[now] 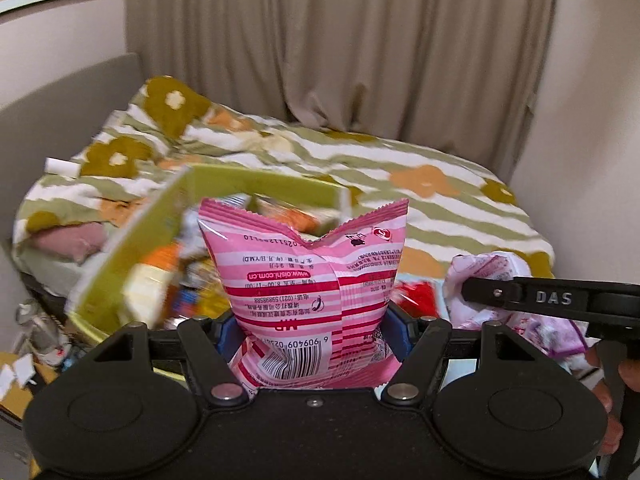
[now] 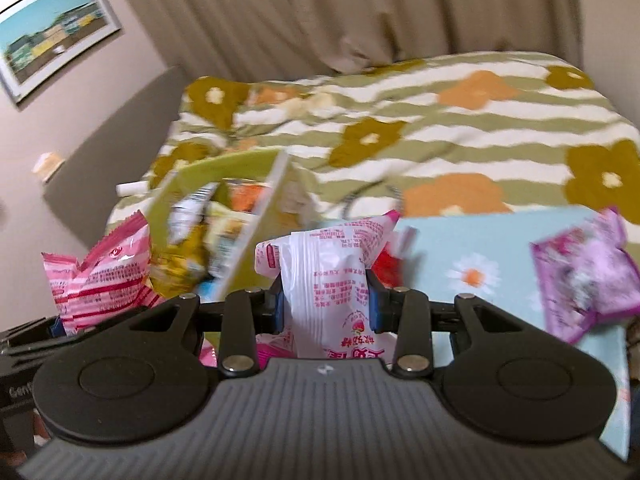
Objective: Organize snacks
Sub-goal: 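Drop the pink striped bag into the box with the left gripper while the right drops its bag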
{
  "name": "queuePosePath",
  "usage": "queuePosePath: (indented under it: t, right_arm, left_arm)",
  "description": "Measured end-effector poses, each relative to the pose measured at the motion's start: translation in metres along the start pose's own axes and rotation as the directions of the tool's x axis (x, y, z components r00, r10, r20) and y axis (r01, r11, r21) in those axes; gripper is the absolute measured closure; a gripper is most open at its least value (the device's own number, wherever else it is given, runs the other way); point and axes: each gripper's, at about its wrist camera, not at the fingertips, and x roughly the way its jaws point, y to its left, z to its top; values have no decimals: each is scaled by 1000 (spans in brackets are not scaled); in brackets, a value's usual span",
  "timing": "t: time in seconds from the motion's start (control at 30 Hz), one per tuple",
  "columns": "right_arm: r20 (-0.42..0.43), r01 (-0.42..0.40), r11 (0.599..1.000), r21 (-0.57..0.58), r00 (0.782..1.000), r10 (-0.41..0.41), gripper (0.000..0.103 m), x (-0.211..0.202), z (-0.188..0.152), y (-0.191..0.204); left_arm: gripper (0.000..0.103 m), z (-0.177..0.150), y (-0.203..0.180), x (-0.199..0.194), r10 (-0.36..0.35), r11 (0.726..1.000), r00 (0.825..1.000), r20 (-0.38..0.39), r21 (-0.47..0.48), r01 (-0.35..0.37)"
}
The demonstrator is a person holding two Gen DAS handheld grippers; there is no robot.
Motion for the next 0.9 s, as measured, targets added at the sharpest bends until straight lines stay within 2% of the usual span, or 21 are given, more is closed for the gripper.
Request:
queuePosePath:
  t: [0.2, 0.37, 0.57, 0.73, 0.77, 0.83, 0.87, 0.9]
  right_arm:
    - [22, -44, 998, -43, 999, 44, 51, 22, 19, 60]
    - [31, -42, 998, -41, 999, 43, 51, 42, 35, 101]
    - [49, 2, 1000, -18, 999, -1, 51, 70, 50, 133]
    - [58, 61, 998, 23, 996, -62, 51, 93, 59, 146]
    - [58, 76, 997, 32, 995, -78, 51, 96, 60, 148]
    - [57, 102, 994, 50, 993, -105, 51, 100, 59, 149]
    - [56, 118, 991, 59, 991, -121, 51, 102, 59, 149]
    - [55, 130, 989, 64, 990, -133, 51, 104, 60, 149]
  left_arm:
    - [30, 34, 59, 3, 38, 999, 999, 14, -14, -38]
    - [30, 62, 99, 19, 34, 999, 999, 3, 8, -34]
    - [30, 88, 131, 59, -38, 999, 999, -40, 29, 39]
    - [29, 104, 143, 104, -117, 992, 988, -105, 43, 122]
    - [27, 106, 143, 113, -135, 988, 983, -120, 52, 142]
    - [13, 109, 146, 130, -162, 984, 975, -154, 53, 172]
    - [3, 109, 147, 135, -171, 982, 972, -161, 51, 181]
    - [0, 107, 148, 139, -178, 981, 970, -164, 54, 189]
